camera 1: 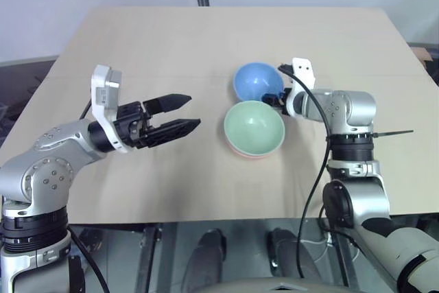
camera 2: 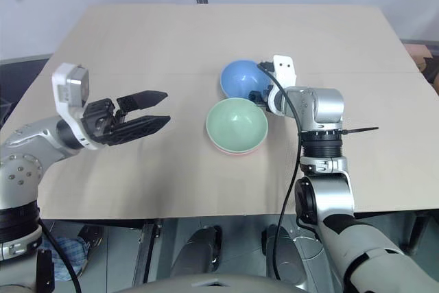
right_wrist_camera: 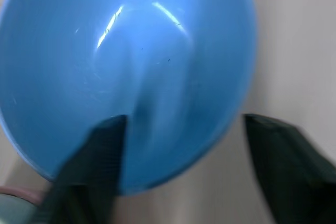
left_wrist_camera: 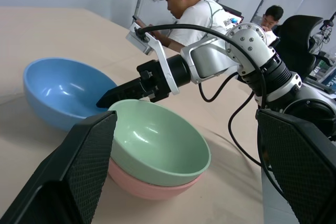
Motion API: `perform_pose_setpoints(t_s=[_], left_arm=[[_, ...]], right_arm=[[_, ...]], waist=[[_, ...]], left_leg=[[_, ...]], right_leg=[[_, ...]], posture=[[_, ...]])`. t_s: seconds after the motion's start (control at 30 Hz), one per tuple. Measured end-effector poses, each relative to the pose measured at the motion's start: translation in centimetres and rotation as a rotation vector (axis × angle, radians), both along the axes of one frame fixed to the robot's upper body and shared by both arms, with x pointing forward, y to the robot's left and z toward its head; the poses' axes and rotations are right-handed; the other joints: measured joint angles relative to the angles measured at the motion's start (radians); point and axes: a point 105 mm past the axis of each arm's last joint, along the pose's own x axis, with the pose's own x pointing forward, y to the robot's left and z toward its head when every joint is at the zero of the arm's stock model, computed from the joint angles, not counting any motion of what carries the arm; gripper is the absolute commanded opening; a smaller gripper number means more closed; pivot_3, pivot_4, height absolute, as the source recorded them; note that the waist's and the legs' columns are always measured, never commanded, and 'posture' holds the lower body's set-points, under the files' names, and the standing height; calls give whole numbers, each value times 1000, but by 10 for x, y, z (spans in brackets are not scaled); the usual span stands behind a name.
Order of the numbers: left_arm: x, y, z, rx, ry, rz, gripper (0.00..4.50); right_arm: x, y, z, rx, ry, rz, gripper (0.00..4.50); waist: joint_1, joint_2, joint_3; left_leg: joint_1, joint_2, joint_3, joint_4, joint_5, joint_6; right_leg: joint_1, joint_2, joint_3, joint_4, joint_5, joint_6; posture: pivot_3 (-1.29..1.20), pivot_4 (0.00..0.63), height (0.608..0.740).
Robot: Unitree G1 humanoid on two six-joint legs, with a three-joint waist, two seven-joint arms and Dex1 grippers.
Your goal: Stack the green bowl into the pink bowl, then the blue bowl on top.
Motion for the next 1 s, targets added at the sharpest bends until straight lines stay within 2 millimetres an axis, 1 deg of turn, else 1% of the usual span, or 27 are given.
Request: perform_pose_setpoints(t_s=[0.03, 0.13, 0.17, 0.3, 0.47, 0.57, 0.63, 0.7, 0.8, 0.87, 0.93, 1.0], left_arm=[[0, 0, 0, 0, -1, 1, 4500], [1, 1, 0, 1, -2, 3, 4500], [1, 1, 0, 1, -2, 4, 4500], [1, 1, 0, 2, -2, 3, 4500], [1, 1, 0, 2, -2, 2, 4500], [1, 1, 0, 2, -2, 2, 4500], [1, 0, -1, 4, 0, -1, 4500], [1, 0, -2, 4, 3, -3, 4500], [2, 0, -2, 1, 4, -5, 4500], [2, 0, -2, 0, 6, -6, 4500], [3, 0, -1, -1, 6, -12, 4500], [3, -1, -1, 0, 4, -18, 4500]], right_arm=[[0, 0, 1, 0, -4, 0, 1519], [0, 0, 2, 3, -7, 0, 207], [0, 1, 3, 8, -12, 2, 61], [1, 1, 6, 15, -30, 1, 61], [11, -3, 26, 31, -170, -27, 61], [12, -6, 35, 59, -215, -24, 61], [12, -10, 47, 87, -269, 0, 61], [10, -14, 65, 106, -347, 37, 61], [-2, -15, 90, 135, -449, 148, 61], [-20, -9, 110, 179, -523, 277, 61], [-38, -3, 124, 200, -573, 382, 61], [-55, 0, 129, 195, -598, 486, 61]], waist=[[-1, 0, 0], [-5, 0, 0], [-7, 0, 0], [-15, 0, 0], [-21, 0, 0], [-20, 0, 0], [-19, 0, 0], [-19, 0, 0], [-20, 1, 0], [-20, 1, 0], [-20, 1, 0], [-19, 1, 0]], left_leg=[[0, 0, 0, 0, 0, 0], [0, 0, 0, 0, 0, 0], [0, 0, 0, 0, 0, 0], [0, 0, 0, 0, 0, 0], [0, 0, 0, 0, 0, 0], [0, 0, 0, 0, 0, 0], [0, 0, 0, 0, 0, 0], [0, 0, 0, 0, 0, 0], [0, 0, 0, 0, 0, 0], [0, 0, 0, 0, 0, 0], [0, 0, 0, 0, 0, 0], [0, 0, 0, 0, 0, 0]], right_leg=[[0, 0, 0, 0, 0, 0], [0, 0, 0, 0, 0, 0], [0, 0, 0, 0, 0, 0], [0, 0, 0, 0, 0, 0], [0, 0, 0, 0, 0, 0], [0, 0, 0, 0, 0, 0], [0, 0, 1, 0, 0, 0], [0, 0, 1, 0, 0, 0], [0, 0, 1, 0, 0, 0], [0, 0, 1, 0, 0, 0], [0, 0, 1, 0, 0, 0], [0, 0, 1, 0, 0, 0]], posture=[[0, 150, 740], [0, 150, 740], [0, 150, 740], [0, 150, 740], [0, 150, 740], [0, 150, 740], [0, 150, 740], [0, 150, 740], [0, 150, 740], [0, 150, 740], [0, 150, 740], [0, 150, 740]])
